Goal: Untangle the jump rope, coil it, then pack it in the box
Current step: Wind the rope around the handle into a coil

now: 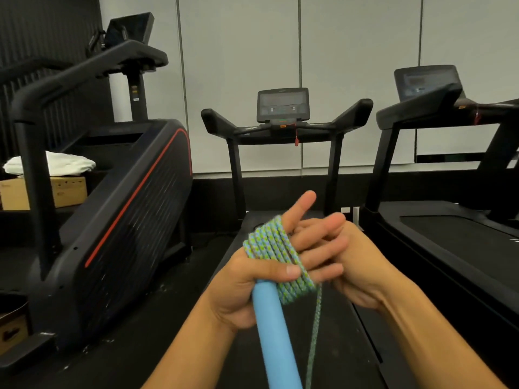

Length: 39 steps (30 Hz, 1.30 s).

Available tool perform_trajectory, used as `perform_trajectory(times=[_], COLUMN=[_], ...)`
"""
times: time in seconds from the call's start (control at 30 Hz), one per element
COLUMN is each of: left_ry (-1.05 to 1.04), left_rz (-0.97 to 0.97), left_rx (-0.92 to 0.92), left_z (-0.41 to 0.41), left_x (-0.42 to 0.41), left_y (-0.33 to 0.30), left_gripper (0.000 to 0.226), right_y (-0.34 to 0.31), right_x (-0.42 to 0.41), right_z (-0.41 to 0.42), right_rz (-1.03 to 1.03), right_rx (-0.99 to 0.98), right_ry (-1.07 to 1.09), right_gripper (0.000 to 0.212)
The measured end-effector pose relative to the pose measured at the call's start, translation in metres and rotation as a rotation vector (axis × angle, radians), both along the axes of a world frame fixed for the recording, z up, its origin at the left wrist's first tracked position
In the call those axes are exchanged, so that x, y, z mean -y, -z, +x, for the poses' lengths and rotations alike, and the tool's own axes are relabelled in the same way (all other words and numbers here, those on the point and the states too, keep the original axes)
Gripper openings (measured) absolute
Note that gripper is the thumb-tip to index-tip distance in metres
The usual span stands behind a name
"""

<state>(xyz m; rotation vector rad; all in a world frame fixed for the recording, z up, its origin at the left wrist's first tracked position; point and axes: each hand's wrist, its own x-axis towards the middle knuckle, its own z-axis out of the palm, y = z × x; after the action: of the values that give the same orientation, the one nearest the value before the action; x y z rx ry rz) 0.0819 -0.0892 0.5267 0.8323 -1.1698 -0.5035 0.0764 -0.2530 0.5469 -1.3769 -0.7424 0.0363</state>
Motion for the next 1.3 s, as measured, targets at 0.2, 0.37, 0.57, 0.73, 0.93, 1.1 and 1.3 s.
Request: perform_trajectory(times=[0.2, 0.37, 0.57, 0.73, 0.93, 1.1, 1.3], left_ry=[-0.247, -0.335, -0.591, -0.581, -0.573, -0.540, -0.312], left_rz=[-0.207, -0.114, 0.065, 0.261, 0.364, 0.465, 0.454], left_rx=[-0.071, -0.063, -0.095, -0.072, -0.075, -0.135, -0.138], left_z=[0.011, 0.013, 0.013, 0.012, 0.004, 0.001, -0.004], left_x=[-0.016, -0.024, -0.031, -0.026, -0.011, -0.001, -0.008], left_y=[-0.006, -0.006, -0.004, -0.001, -0.001, 0.007, 0.002], left_gripper=[0.094, 0.098, 0.098, 0.085, 0.049, 0.035, 0.039], right_y=[0.004, -0.005, -0.014, -0.024, -0.026, -0.029, -0.028], right_x=[-0.012, -0.007, 0.007, 0.015, 0.010, 0.011, 0.020], right_z=[0.000, -0.009, -0.011, -0.021, -0.024, -0.032, -0.025], right_rz=[-0.172, -0.532, -0.788, -0.742, -0.780, -0.878, -0.531], right_rx=[0.020, 0.106, 0.166, 0.332, 0.514, 0.606, 0.409], right_ry=[0.150, 0.272, 0.346, 0.442, 0.583, 0.681, 0.441], right_gripper=[0.022, 0.012, 0.008, 0.014, 0.009, 0.020, 0.005])
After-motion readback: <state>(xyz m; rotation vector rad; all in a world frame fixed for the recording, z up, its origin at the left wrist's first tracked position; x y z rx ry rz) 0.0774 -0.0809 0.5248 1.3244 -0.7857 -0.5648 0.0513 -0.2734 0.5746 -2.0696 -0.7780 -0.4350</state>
